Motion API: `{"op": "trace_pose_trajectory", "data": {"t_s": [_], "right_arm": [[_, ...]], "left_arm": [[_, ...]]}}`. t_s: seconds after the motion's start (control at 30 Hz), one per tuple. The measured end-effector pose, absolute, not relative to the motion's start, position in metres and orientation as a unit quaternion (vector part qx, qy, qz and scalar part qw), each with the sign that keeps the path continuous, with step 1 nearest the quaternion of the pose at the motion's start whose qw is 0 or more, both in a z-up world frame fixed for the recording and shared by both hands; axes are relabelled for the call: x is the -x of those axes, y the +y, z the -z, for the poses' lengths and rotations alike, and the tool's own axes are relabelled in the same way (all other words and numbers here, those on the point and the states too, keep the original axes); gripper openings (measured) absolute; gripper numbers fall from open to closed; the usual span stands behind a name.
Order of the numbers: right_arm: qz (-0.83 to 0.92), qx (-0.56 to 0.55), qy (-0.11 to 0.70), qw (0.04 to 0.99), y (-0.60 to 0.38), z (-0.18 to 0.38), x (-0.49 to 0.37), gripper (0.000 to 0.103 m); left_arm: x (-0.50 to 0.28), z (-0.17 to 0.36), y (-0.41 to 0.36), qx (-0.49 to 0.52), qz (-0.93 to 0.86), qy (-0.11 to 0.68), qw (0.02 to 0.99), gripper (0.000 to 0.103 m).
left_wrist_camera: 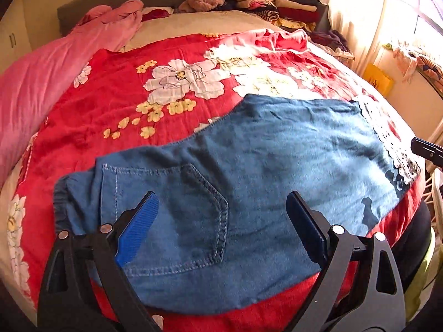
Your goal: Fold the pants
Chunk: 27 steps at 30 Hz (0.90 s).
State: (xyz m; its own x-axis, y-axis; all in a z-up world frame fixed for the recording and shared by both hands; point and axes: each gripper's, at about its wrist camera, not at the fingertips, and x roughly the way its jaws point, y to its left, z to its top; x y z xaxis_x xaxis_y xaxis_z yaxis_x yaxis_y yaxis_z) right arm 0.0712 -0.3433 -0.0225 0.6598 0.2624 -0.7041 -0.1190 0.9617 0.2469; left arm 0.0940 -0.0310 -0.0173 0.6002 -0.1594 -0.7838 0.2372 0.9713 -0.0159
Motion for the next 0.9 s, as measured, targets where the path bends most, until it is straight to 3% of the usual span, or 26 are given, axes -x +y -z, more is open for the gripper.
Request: {"op": "trace_pose_trajectory", "data": {"t_s": [0.33,0.6,0.77,0.83,0.87,0.9], "right_arm": [[-0.081,-0.136,0.407,0.900,-0.388,0.029,-0.157,0.072],[-0.092,-0.151,0.454,0.873,-0.391,0.068,-0.216,0.062],[-0.119,-0.153,0.464,0.865,-0.387,0.082,-0.221,0.039],[-0.127,-0.145,0.452,0.871,-0.386,0.077,-0.216,0.028],[-0.128,-0.136,0.445,0.876,-0.385,0.073,-0.212,0.023],[-0.131,-0.130,0.435,0.881,-0.385,0.069,-0.208,0.021]], "left_arm": [[-0.155,0.003,-0.046,-0.021,0.117,0.432,0.894,0.087],[-0.211,0.030,-0.065,-0.006,0.123,0.460,0.879,0.087],[-0.230,0.052,-0.078,-0.013,0.122,0.481,0.868,0.087],[-0.234,0.062,-0.080,-0.008,0.126,0.495,0.860,0.073],[-0.234,0.065,-0.082,-0.002,0.130,0.500,0.856,0.050],[-0.230,0.064,-0.085,0.000,0.137,0.497,0.857,0.040]]}}
